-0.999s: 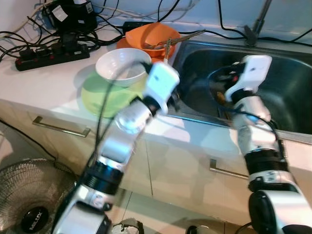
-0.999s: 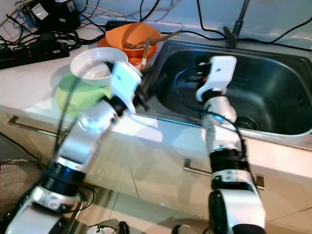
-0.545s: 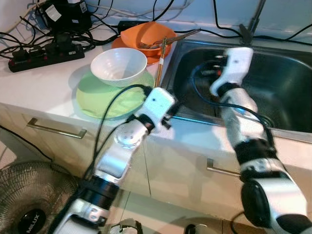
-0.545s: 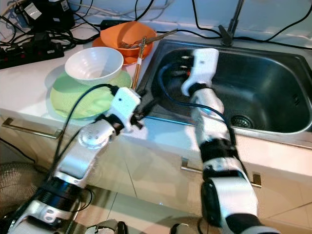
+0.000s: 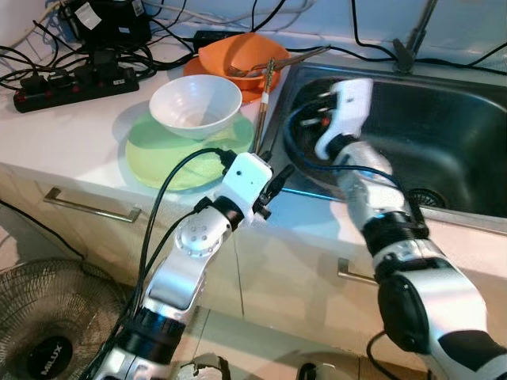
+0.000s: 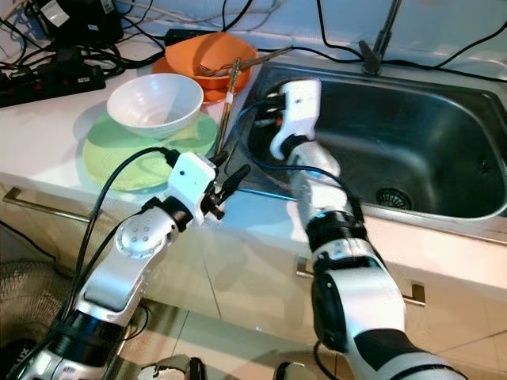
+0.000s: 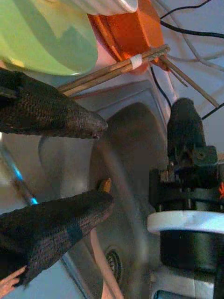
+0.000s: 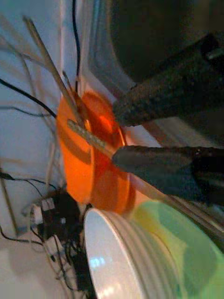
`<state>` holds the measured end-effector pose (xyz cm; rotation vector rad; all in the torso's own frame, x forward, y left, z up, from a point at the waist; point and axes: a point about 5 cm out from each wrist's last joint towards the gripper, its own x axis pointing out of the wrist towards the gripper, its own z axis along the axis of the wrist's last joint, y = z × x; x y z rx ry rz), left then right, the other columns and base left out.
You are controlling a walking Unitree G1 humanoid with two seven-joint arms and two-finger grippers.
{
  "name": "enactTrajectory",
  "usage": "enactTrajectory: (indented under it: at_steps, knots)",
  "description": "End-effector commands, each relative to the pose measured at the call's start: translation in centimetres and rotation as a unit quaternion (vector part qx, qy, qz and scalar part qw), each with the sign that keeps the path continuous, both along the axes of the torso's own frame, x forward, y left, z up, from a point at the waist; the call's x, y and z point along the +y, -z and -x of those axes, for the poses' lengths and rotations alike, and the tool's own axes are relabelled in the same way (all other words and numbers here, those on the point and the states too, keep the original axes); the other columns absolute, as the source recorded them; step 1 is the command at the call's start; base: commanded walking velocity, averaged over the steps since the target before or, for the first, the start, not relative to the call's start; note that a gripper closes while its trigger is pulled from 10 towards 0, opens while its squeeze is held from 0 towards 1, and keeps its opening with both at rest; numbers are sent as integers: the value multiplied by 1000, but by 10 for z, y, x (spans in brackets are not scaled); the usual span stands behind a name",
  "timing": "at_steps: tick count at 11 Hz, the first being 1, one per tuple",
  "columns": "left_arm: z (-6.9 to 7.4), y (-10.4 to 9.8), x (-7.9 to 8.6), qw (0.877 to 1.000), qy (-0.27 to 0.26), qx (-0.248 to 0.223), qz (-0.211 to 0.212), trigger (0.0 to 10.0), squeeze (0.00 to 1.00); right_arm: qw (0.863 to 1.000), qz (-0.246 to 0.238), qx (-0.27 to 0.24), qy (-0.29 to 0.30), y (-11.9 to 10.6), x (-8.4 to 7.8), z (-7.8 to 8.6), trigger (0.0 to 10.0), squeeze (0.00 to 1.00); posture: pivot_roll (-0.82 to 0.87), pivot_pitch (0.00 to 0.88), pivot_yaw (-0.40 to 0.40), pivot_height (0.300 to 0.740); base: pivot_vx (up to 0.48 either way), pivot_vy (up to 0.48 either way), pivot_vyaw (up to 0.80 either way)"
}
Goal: Kitchen organization
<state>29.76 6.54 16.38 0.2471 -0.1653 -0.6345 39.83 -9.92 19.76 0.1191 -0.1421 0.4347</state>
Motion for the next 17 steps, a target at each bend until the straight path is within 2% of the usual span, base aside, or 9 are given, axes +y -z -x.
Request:
enactTrajectory:
  at_steps: [1, 3, 5, 6, 7, 8, 11, 12, 17]
  knots:
    - [3, 1, 0, 1000, -2, 4, -5, 10000, 0, 1000, 9, -1, -17, -5, 8, -2, 10000, 1000, 193, 82, -1, 740, 0, 0, 0]
    - [10, 1, 0, 1000, -3, 9, -1, 10000, 0, 999, 8, 7, -34, -5, 17, -2, 10000, 1000, 209, 97, -11, 740, 0, 0, 0]
    - [10, -4, 6, 999, -30, -6, 15, 10000, 0, 999, 6, 10, -39, -4, 22, -2, 10000, 1000, 221, 108, -20, 740, 0, 0, 0]
    - [5, -11, 12, 997, -62, -30, 31, 10000, 0, 999, 1, 8, -32, -5, 21, -3, 10000, 0, 220, 116, -24, 740, 0, 0, 0]
    - [1, -18, 18, 994, -91, -53, 42, 10000, 0, 1000, -12, 4, -20, -8, 16, -4, 10000, 0, 213, 121, -24, 740, 0, 0, 0]
    - [-3, -20, 16, 993, -97, -59, 32, 10000, 0, 1000, -20, -5, -1, -10, 7, -5, 10000, 0, 206, 122, -19, 740, 0, 0, 0]
    - [-8, -20, 8, 995, -74, -53, 35, 10000, 0, 998, -24, -12, 59, -9, -23, -6, 10000, 0, 171, 125, 0, 740, 0, 0, 0]
    - [-9, -19, 6, 995, -70, -51, 38, 10000, 0, 998, -15, -12, 64, -6, -28, -5, 10000, 0, 167, 121, 0, 740, 0, 0, 0]
    - [-11, -21, 3, 996, -61, -59, 40, 10000, 0, 999, -30, -13, 34, -5, -15, -2, 10000, 0, 173, 110, 6, 740, 0, 0, 0]
